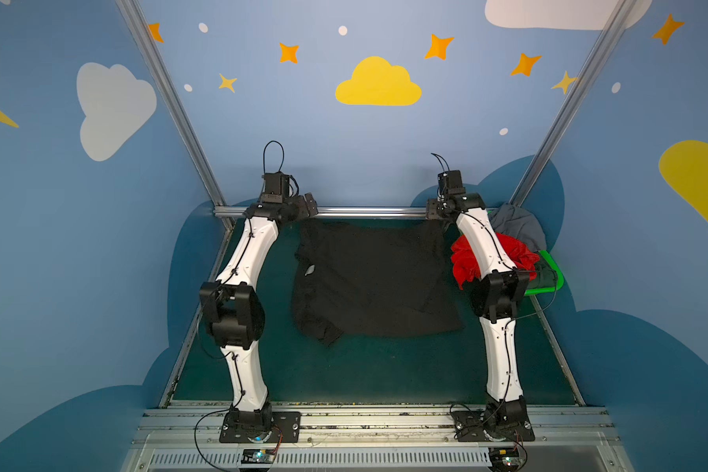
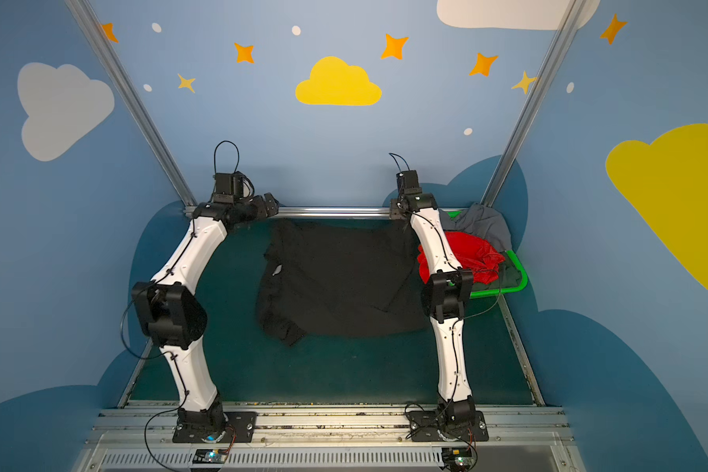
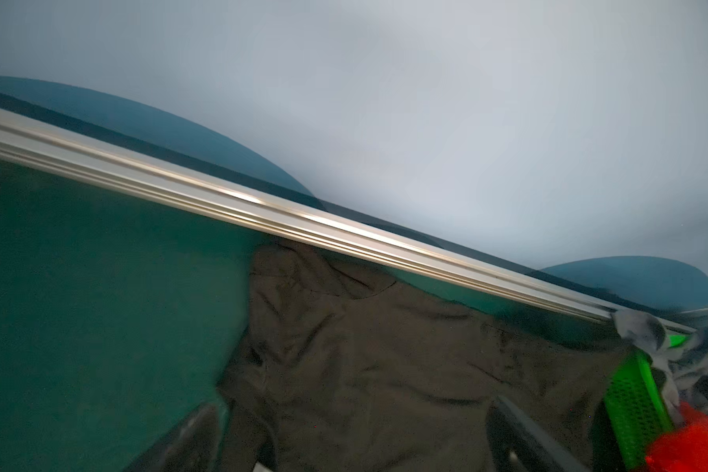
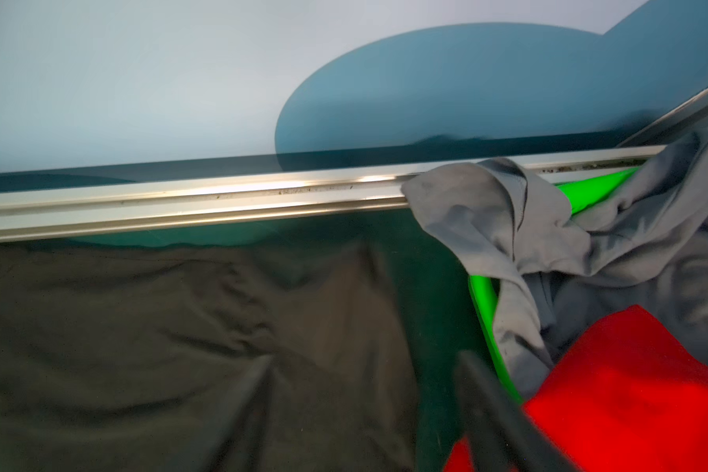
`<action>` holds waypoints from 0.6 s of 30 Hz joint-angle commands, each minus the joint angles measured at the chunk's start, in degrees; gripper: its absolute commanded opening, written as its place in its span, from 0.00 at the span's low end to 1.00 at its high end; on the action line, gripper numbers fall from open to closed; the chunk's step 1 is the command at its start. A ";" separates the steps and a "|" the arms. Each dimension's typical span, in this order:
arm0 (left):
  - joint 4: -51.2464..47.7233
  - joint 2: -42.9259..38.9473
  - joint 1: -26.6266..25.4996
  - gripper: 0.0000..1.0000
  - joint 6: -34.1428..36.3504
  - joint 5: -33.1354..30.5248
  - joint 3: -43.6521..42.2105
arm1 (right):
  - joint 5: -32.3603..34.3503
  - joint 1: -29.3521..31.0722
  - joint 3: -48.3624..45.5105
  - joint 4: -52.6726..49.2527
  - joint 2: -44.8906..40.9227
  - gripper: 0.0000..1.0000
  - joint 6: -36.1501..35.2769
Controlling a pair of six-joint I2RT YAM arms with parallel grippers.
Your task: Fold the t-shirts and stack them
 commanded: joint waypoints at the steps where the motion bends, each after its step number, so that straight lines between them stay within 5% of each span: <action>1: 1.08 -12.56 -0.78 1.00 -1.08 -6.18 -11.22 | -1.44 0.40 -8.92 4.17 -12.42 0.98 1.29; 9: 0.92 -35.45 -4.16 1.00 -9.97 -8.57 -41.72 | -0.38 0.82 -37.06 3.99 -35.55 0.98 7.19; 18: -2.92 -51.01 -11.59 0.95 -14.60 -4.03 -60.46 | -12.54 0.64 -69.98 6.50 -57.73 0.98 14.44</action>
